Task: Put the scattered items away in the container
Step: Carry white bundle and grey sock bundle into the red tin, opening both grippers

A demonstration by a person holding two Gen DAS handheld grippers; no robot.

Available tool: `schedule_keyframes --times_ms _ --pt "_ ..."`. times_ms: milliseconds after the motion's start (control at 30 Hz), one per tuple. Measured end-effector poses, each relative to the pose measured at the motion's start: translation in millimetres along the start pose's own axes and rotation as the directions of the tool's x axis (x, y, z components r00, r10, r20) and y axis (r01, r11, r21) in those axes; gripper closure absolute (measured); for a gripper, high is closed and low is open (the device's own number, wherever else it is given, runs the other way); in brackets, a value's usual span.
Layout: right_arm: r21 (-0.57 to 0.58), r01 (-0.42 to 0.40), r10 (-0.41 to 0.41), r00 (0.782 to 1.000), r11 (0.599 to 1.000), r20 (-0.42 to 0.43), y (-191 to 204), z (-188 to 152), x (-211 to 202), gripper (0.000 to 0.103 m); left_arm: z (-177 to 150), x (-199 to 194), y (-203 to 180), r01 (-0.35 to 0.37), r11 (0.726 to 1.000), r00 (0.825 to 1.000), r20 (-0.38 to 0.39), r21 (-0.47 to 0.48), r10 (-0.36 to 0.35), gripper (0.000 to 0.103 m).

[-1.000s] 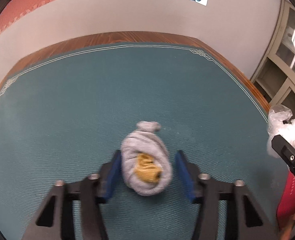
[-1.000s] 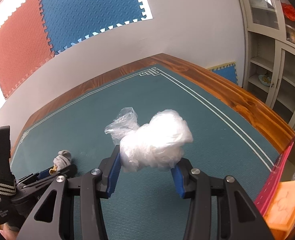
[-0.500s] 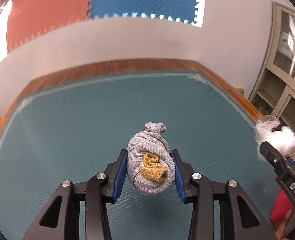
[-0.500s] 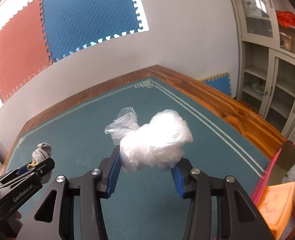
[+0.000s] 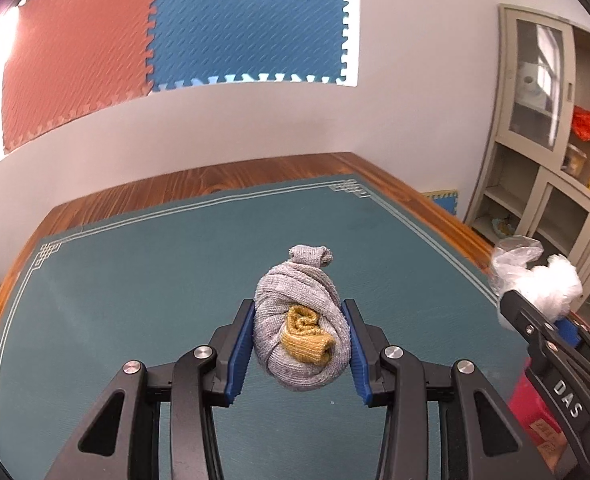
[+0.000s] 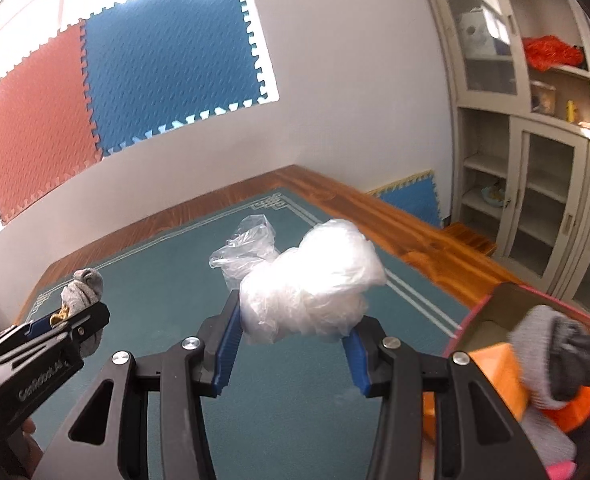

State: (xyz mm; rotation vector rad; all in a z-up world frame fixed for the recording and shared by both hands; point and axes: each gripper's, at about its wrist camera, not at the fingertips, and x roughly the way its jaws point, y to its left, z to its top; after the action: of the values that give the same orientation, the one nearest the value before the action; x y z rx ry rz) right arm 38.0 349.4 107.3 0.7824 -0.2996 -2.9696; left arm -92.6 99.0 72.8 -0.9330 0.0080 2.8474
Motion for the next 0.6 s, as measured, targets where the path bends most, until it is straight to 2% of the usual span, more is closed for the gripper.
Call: schedule_keyframes --times_ms 333,600 --pt "0.04 0.056 -0.058 0.997 0.998 0.054 -38.9 -3.0 -56.1 0.053 -2.2 -20.0 -24.2 0.067 0.997 0.997 0.024 0.048 -0.069 0.059" --pt "0.106 0.158 -0.165 0.984 0.982 0.062 -103.3 -13.3 -105.2 0.052 -9.8 -31.5 -53.6 0.129 0.987 0.991 0.012 0.099 -0.13 0.059"
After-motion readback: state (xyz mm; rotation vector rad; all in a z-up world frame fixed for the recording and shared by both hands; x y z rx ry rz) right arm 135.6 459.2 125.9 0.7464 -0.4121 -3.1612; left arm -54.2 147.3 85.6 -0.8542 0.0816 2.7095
